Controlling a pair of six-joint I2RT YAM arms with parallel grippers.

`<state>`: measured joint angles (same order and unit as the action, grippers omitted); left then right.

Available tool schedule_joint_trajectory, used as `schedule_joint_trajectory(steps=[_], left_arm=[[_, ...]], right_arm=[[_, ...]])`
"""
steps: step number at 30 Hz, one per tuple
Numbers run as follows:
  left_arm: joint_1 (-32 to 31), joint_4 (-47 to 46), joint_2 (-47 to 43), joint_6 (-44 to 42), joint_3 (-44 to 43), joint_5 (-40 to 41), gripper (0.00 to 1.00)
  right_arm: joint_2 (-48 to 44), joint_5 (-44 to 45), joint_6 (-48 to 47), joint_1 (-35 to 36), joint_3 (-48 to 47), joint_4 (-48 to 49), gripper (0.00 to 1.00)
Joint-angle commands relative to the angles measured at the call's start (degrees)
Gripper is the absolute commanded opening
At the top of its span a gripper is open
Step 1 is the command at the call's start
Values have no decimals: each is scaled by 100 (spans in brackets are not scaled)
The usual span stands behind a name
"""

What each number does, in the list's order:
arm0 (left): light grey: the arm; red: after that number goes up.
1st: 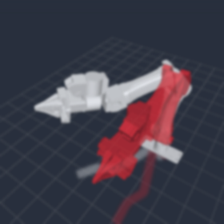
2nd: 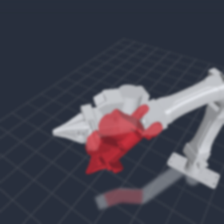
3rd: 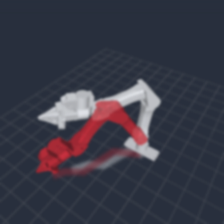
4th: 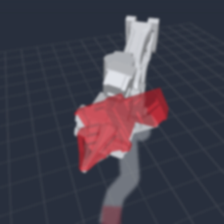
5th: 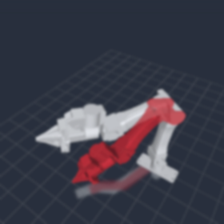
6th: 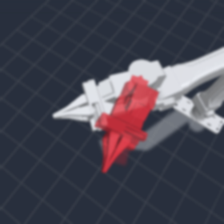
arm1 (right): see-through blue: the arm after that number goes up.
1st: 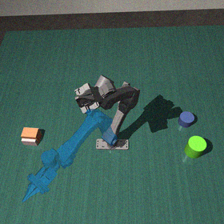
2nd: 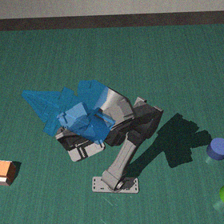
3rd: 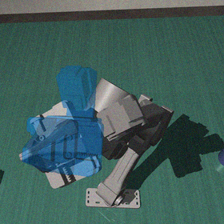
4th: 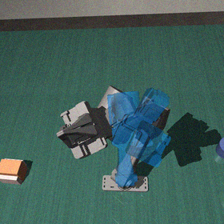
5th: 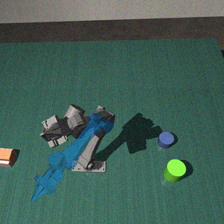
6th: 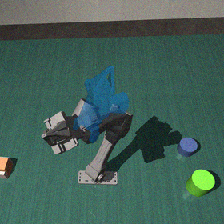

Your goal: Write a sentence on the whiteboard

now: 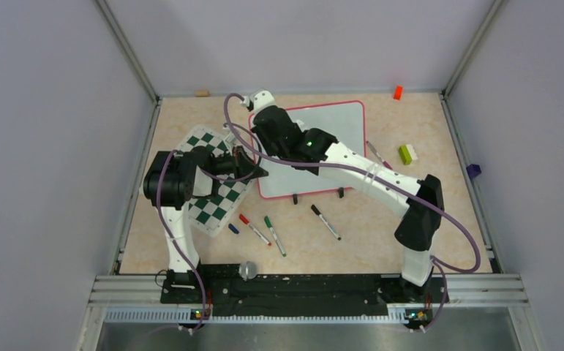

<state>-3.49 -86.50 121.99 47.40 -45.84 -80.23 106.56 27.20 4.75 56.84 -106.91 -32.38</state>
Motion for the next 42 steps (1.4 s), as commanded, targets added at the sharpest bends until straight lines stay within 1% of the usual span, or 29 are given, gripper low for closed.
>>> schedule_joint_trajectory(steps=[1,10,30,42], left_arm=[[-56,-631,-146,-333,-93,-157,4],[-25,-631,-20,-217,-188,-203,2],[41,-624,-42,-239,-103,-169,2],[50,-628,-77,-300,-58,-155,2]], right_arm=[[-348,142,101,-4,5,323,0],[-95,440,224,-32,-346,147,0],[427,304,213,-189,-1061,5,0],[538,244,241,-272,-1133,-5,0]])
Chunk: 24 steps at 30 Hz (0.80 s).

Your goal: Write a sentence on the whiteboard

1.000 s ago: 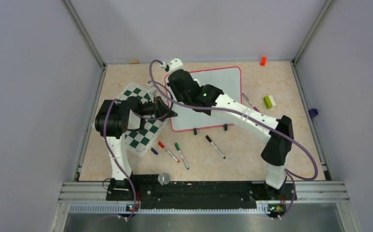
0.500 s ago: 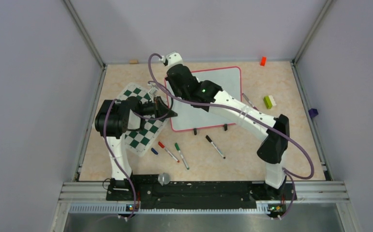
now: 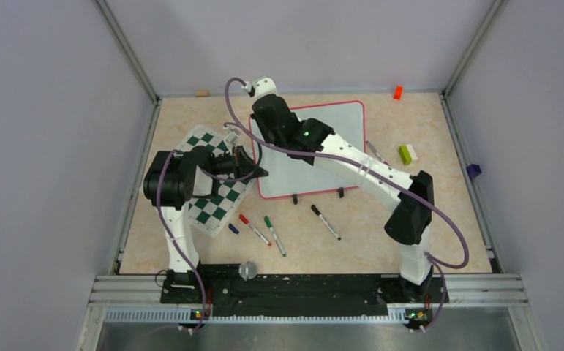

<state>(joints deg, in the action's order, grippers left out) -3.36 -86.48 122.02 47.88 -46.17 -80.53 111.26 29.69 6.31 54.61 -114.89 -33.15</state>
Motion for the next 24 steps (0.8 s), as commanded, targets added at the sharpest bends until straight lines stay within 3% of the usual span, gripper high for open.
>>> schedule_joint_trajectory(steps=[1,24], left_arm=[[39,-628,-86,-349,-28,-128,2],[54,-624,-115,-402,20,-121,1]], right_arm=[[83,-17,97,-55,-325,74,0],[232,-115,160,-146,-283,72,0]])
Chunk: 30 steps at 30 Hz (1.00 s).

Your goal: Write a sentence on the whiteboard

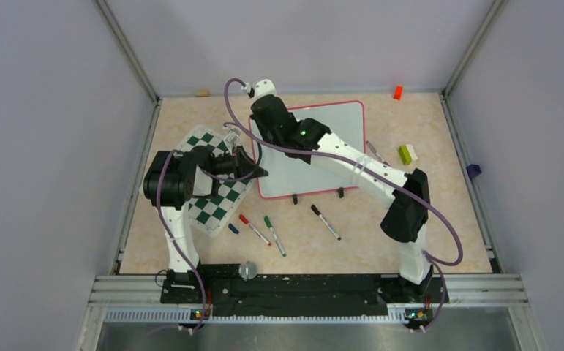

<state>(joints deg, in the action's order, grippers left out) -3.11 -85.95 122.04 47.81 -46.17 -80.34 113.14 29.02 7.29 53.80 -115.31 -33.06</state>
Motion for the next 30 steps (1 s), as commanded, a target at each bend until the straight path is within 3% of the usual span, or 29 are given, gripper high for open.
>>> schedule_joint_trajectory(steps=[1,14,30], left_arm=[[30,-676,-124,-403,22,-140,1],[30,-682,-145,-433,51,-136,1],[48,-679,-149,-427,65,-114,1]], right_arm=[[42,-60,58,-64,-241,63,0],[101,-469,29,-82,-229,-23,0],[-23,-332,110,-87,-5,-276,0]])
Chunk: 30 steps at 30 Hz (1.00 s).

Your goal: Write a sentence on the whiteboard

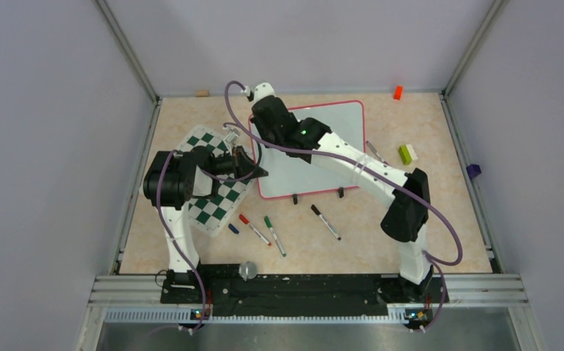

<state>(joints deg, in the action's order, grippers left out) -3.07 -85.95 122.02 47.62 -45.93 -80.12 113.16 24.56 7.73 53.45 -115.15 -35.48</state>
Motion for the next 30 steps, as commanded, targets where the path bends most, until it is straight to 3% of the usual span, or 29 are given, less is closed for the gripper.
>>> schedule_joint_trajectory(steps=[1,12,30], left_arm=[[43,-682,-142,-413,48,-136,1],[48,-677,-145,-409,51,-133,1],[52,-678,-144,-410,54,-127,1]], right_arm=[[-24,153,78,-48,-16,-57,0],[-39,423,221,-96,20,-274,0],[-295,59,290,-102,507,-142,0]])
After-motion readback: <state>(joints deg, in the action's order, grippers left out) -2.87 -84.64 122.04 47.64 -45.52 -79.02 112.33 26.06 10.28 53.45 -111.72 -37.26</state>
